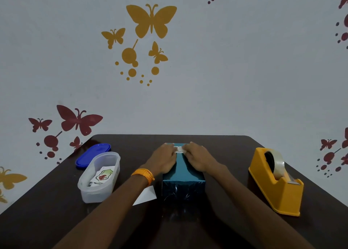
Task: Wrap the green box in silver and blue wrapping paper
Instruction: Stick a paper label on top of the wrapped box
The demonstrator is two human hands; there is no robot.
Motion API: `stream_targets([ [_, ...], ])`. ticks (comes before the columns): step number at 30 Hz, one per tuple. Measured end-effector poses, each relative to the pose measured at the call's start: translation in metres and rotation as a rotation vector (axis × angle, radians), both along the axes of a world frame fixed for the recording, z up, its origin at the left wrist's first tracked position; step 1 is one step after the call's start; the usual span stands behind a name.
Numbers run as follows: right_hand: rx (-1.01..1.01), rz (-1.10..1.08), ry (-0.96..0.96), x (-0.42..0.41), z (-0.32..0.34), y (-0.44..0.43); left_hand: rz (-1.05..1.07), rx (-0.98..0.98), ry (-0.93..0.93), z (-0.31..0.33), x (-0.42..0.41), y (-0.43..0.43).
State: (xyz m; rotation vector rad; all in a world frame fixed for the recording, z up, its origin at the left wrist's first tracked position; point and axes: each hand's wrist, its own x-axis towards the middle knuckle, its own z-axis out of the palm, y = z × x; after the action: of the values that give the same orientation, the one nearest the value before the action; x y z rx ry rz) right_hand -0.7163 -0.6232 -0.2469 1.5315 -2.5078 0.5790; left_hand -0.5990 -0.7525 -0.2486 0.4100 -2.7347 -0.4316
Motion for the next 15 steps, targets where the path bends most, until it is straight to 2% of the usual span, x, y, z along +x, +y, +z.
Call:
stream_targets([
  [3,0.285,-0.011,-0.052,0.004,0.008,0.006,0.017,-0.004,-0.225,0.0,-0.004,-0.002],
  [7,0.453,-0.137,0.031,0.007,0.016,0.015,0.079,-0.036,-0.315,-0.001,-0.008,-0.002],
  [12,0.435,-0.242,0.122,0.015,0.018,0.018,0.122,0.042,-0.298,-0.003,-0.007,-0.002],
  [15,0.309,-0.147,0.157,0.017,0.016,0.019,0.139,0.077,-0.164,-0.001,0.0,0.0],
])
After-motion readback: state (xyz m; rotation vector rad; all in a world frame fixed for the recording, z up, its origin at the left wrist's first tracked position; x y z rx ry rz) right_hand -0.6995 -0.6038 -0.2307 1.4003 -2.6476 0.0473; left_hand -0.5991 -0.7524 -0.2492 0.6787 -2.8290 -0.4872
